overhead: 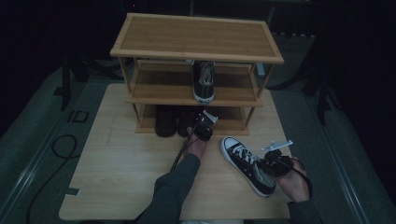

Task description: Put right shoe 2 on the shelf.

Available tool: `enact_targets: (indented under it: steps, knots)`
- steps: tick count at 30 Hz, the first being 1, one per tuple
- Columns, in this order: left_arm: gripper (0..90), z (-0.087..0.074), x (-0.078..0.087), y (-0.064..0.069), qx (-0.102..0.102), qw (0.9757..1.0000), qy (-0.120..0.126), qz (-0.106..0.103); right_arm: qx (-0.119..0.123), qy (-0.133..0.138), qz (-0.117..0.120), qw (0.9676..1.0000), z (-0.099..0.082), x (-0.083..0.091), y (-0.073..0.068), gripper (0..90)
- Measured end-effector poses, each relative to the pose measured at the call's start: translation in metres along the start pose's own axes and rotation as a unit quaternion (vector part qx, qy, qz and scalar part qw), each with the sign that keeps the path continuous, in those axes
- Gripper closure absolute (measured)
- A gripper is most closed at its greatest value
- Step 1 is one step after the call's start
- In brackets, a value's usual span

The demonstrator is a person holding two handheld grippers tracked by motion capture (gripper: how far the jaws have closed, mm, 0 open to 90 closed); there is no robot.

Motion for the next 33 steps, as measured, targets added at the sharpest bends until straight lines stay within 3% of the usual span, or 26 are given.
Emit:
enact_targets:
  steps: [4, 10, 23, 33]
  knots:
    - [90.0, 0.0, 0.0, 0.0, 0.001, 1.0, 0.0, 0.001, -0.002, 0.002, 0.003, 1.0, 0.003, -0.011, 0.003, 82.6]
    - [90.0, 0.0, 0.0, 0.0, 0.0, 1.0, 0.0, 0.002, -0.01, 0.013, 0.015, 0.9998, 0.004, -0.014, 0.005, 84.1]
    - [90.0, 0.0, 0.0, 0.0, 0.001, 1.0, 0.001, 0.001, -0.023, 0.031, 0.044, 0.9983, 0.006, -0.006, 0.003, 88.1]
    - [90.0, 0.0, 0.0, 0.0, 0.0, 1.0, 0.0, 0.001, -0.024, 0.045, 0.044, 0.9977, 0.014, 0.007, 0.007, 88.1]
Point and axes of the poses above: each handheld gripper's, and its own axes: x roughly backward along the jaws, z roughly out of its top, y roughly to its right, the point moved 6 cm from there along -x, roughly forward along the jaws, and after that the axes turned 9 degrees about z, right-handed, at the moved point
